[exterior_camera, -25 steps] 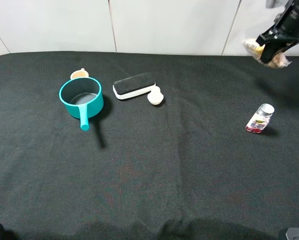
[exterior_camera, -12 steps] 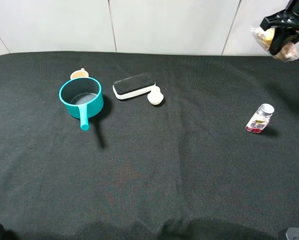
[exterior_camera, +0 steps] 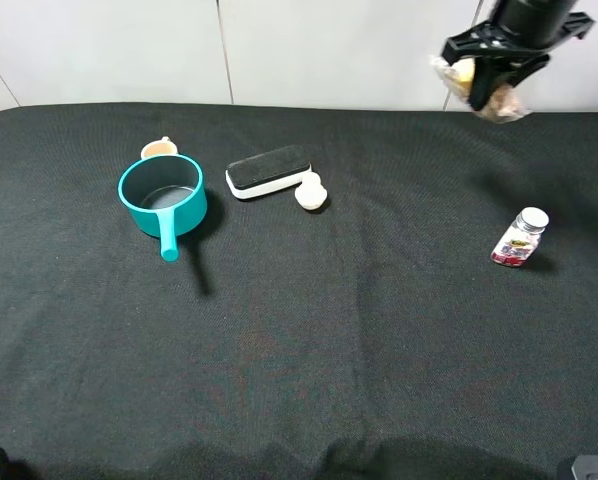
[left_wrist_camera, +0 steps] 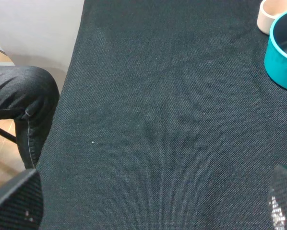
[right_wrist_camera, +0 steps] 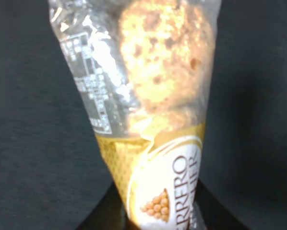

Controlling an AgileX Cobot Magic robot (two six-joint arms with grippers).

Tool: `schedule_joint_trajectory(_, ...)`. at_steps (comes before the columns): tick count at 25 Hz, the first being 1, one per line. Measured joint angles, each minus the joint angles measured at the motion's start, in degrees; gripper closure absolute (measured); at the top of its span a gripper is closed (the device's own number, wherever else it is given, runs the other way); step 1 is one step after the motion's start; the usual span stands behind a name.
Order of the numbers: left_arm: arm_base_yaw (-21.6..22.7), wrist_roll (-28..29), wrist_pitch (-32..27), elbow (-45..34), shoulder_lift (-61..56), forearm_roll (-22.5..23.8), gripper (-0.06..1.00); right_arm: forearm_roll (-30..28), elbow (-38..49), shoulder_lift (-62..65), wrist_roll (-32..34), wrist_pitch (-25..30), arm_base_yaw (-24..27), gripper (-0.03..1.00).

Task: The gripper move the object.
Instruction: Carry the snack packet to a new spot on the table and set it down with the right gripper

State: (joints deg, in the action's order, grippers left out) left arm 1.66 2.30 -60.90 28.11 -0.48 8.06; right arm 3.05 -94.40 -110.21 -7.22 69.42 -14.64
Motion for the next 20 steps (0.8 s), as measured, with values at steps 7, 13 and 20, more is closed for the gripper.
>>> schedule_joint_trajectory(7,0.0,0.0,0.0,0.0,0.0,0.0,-0.05,-0.1,0.0,0.0,2.4,-0.7,-8.9,0.83)
schedule_joint_trajectory(13,0.0,0.0,0.0,0.0,0.0,0.0,-0.05,-1.9,0.0,0.0,4.9,-0.7,-16.7,0.83)
schedule_joint_trajectory(20,0.0,0.0,0.0,0.0,0.0,0.0,-0.05,-2.5,0.0,-0.2,6.3,-0.7,-23.7,0.83)
